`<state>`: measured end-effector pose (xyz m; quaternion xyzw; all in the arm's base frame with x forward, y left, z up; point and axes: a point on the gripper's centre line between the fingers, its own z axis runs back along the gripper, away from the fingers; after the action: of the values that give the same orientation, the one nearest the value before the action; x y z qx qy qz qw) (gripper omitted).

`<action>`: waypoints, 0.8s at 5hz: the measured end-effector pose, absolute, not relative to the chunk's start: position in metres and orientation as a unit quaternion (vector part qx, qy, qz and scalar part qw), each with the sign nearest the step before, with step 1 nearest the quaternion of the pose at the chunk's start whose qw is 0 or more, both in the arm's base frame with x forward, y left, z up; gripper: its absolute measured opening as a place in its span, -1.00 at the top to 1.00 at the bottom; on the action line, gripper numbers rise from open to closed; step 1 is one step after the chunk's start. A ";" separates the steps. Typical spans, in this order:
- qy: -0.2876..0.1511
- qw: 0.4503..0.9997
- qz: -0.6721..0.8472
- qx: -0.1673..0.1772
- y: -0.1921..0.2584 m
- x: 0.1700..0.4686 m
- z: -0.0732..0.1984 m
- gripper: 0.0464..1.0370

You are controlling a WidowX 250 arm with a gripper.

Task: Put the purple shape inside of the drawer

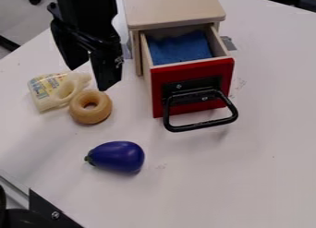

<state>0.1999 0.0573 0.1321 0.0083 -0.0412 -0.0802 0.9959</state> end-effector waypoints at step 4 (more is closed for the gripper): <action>-0.014 0.962 -0.274 0.015 0.085 0.215 0.085 -0.92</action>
<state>0.2150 0.0852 0.0851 0.0147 -0.0139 -0.2737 0.9616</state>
